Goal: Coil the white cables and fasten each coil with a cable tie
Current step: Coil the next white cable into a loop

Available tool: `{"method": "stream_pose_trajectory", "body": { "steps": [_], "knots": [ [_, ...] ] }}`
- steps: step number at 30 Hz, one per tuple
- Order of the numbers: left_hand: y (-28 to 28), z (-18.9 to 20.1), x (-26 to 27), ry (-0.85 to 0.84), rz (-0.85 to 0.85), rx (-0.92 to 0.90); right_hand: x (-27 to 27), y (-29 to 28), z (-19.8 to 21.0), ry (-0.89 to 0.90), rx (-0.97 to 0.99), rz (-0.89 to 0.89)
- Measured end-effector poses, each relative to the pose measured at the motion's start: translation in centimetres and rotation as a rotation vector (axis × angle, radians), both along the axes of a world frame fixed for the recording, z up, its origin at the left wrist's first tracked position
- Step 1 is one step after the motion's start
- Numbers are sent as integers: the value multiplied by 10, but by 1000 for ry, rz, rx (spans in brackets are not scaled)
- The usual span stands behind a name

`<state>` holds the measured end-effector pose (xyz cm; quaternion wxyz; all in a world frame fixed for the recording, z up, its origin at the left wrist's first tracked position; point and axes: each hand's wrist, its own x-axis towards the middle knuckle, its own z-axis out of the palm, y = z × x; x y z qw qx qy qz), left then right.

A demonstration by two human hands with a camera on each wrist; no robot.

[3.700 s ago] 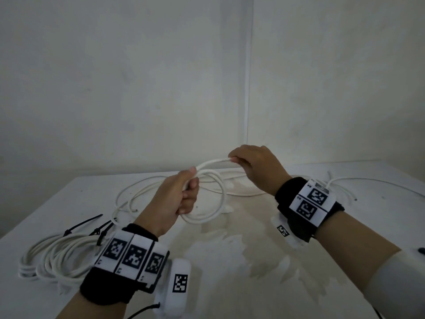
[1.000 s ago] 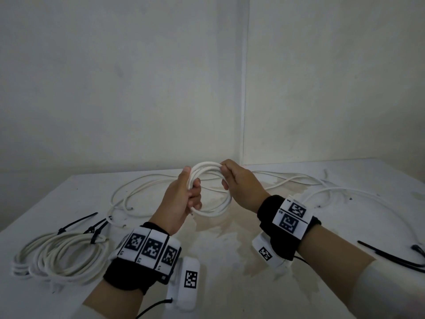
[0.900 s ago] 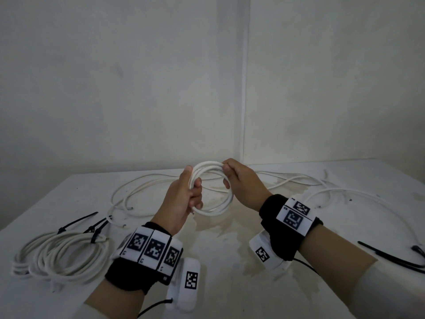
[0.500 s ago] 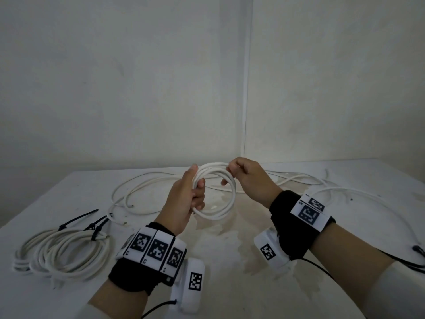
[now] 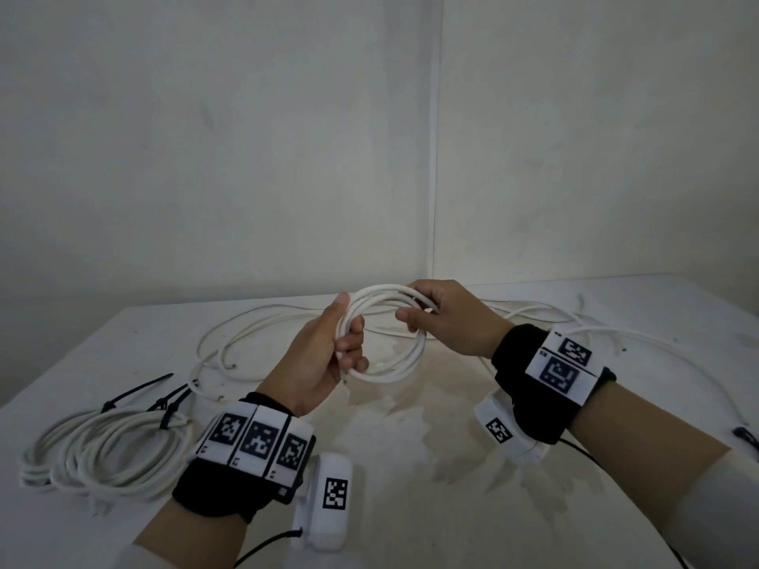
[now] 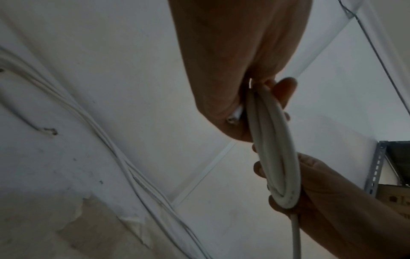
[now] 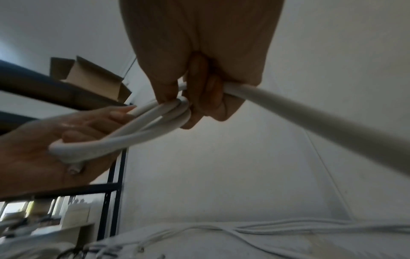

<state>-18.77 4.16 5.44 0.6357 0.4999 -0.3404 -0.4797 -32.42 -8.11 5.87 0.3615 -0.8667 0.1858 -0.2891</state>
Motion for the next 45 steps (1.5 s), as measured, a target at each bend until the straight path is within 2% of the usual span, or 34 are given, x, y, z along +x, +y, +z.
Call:
{"method": "stream_pose_trajectory", "body": {
  "steps": [6,12,17,22,26,29,33,36,41,45],
  "knots": [
    [-3,2,-5,-60,89,-1,1,0,-1,-32,9,-35],
    [-4,8,-1,18,158,-50,-6,-1,-5,-90,23,-81],
    [3,9,25,135,251,-93,-21,-15,-24,-173,-118,-262],
    [10,10,46,190,391,-143,-31,-33,-36,-90,-226,-349],
    [11,12,55,211,487,-188,-24,-37,-42,54,-412,-301],
    [11,16,60,236,580,-221,-18,-35,-41,39,-516,-281],
    [11,18,64,238,677,-239,-10,-18,-41,29,-840,-216],
    [6,19,56,201,679,-255,-1,-2,-43,41,-966,-137],
    [4,21,48,133,662,-268,-1,7,-42,47,-1066,-101],
    [-3,18,33,8,636,-222,4,22,-41,48,-1154,16]
  ]
}}
